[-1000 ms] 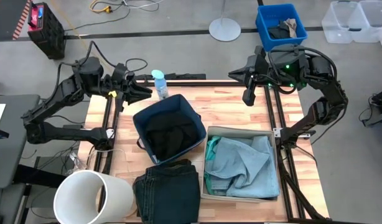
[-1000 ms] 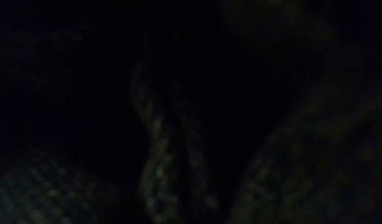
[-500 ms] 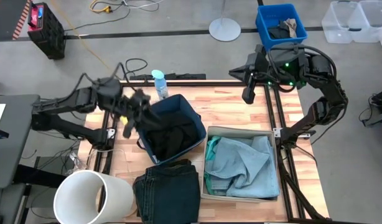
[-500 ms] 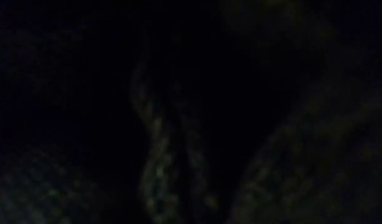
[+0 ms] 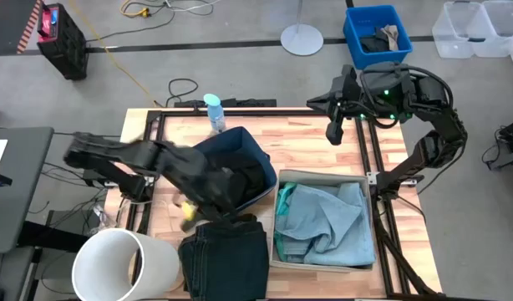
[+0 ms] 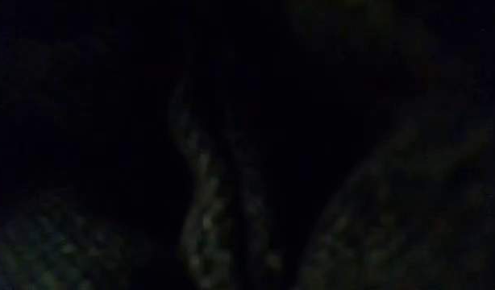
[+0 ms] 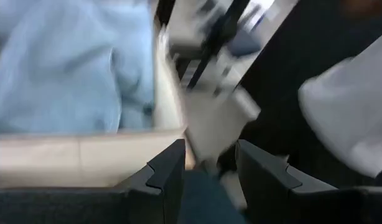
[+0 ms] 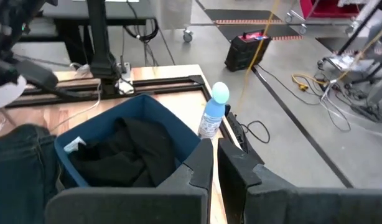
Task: Sort clothes
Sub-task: Put the dark blue pants into the blue laundry organizer
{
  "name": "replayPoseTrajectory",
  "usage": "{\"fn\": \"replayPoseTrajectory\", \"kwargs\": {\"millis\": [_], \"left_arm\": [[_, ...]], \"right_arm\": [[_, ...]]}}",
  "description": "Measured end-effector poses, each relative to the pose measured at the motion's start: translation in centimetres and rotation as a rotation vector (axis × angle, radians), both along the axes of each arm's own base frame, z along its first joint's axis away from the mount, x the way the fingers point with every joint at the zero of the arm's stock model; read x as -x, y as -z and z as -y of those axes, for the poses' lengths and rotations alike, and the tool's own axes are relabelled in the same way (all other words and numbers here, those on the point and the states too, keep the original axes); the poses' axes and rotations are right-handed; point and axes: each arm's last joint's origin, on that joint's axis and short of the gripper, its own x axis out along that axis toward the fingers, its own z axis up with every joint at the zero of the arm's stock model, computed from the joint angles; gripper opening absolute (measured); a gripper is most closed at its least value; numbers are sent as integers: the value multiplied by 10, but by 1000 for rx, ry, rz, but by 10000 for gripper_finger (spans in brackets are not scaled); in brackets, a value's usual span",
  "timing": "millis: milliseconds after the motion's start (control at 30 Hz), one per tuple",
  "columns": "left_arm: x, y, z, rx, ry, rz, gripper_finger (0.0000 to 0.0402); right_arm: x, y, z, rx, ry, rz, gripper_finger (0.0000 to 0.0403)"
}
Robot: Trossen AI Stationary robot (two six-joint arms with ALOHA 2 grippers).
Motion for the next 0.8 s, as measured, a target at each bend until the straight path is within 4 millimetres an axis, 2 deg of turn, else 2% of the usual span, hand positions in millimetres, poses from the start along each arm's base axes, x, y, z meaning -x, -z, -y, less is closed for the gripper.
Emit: {"fn": "replayPoseTrajectory", "kwargs": {"millis": [167,367,633,800], "left_arm": [[-39,22,25,-59,-20,-252,137],[-70,52,56,-94,-111,-509,137],[-88,89,101,-72,-217,-686,137],[-90,110,122,-57,-249,-763,137]], "right_arm": [[1,3,-8,9,-40,-35,40],[4,10,-18,34,-104,-130,40],[5,10,-23,47,-138,-143,40],[5,10,-26,48,-152,-142,40]]}}
